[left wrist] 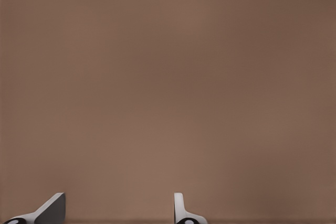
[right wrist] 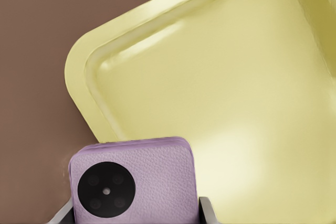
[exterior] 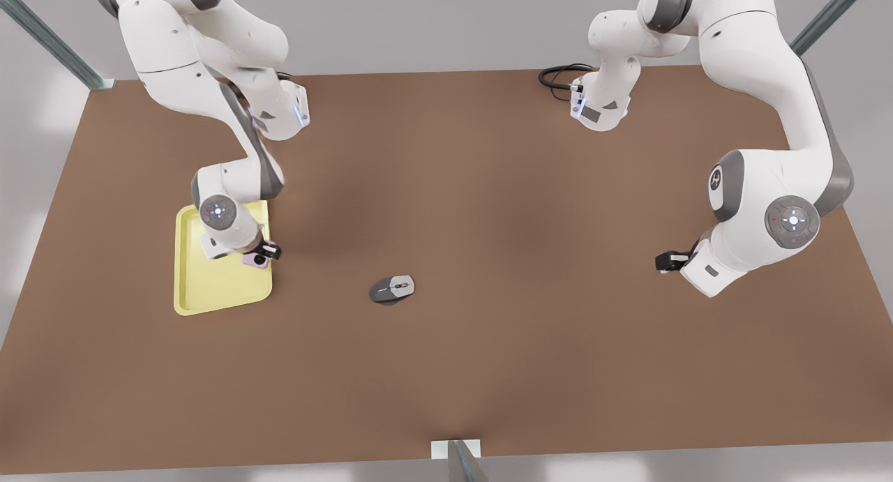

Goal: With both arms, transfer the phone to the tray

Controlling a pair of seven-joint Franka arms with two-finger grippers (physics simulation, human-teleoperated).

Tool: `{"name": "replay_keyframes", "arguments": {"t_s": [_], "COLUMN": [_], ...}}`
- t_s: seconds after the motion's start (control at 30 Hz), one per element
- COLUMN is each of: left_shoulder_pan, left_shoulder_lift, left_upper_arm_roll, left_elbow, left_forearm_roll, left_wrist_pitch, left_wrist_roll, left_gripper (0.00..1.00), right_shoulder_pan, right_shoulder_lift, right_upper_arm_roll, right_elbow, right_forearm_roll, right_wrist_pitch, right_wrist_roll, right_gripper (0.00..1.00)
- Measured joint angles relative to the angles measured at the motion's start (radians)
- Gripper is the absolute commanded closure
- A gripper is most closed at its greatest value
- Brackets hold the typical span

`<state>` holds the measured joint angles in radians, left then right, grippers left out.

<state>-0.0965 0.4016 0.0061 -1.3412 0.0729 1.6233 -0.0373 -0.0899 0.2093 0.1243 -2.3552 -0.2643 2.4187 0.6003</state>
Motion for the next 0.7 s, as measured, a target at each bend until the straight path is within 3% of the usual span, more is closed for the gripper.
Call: {"name": "replay_keyframes", "arguments": {"t_s": [0.1,0.13,0.17,0.33,0.43,0.53,0.63,0.7], "left_shoulder_pan": [0.0,0.0,0.0,-0.003,-0.005,-0.005,-0.005,-0.005], "left_shoulder_lift": [0.001,0.001,0.001,-0.007,-0.025,-0.033,-0.034,-0.033], "left_upper_arm_roll": [0.0,0.0,0.0,0.0,0.0,0.0,0.0,0.0], "left_elbow": [0.0,0.0,0.0,0.001,0.008,0.009,0.009,0.009], "left_forearm_roll": [0.0,0.0,0.0,0.001,0.002,0.002,0.003,0.002], "left_wrist_pitch": [0.0,0.001,0.001,0.001,0.0,-0.003,-0.004,-0.005], "left_wrist_roll": [-0.001,-0.002,-0.002,-0.004,-0.004,-0.004,-0.004,-0.004], "left_gripper": [0.0,0.0,0.0,0.0,0.0,0.0,0.0,0.0], "right_shoulder_pan": [-0.024,-0.025,-0.023,-0.012,0.002,0.042,0.069,0.102], "right_shoulder_lift": [-0.001,0.001,0.004,-0.003,-0.066,-0.086,-0.086,-0.083], "right_upper_arm_roll": [-0.102,-0.113,-0.118,-0.12,-0.085,-0.077,-0.115,-0.179], "right_elbow": [-0.009,-0.01,-0.01,0.033,0.222,0.54,0.828,0.886], "right_forearm_roll": [0.002,0.002,0.0,-0.004,0.001,0.065,0.13,0.157], "right_wrist_pitch": [0.006,0.008,0.008,-0.01,-0.123,-0.281,-0.495,-0.608], "right_wrist_roll": [-0.117,-0.153,-0.185,-0.321,-0.386,-0.442,-0.489,-0.517], "right_gripper": [0.24,0.08,0.0,0.0,0.0,0.0,0.0,0.0]}}
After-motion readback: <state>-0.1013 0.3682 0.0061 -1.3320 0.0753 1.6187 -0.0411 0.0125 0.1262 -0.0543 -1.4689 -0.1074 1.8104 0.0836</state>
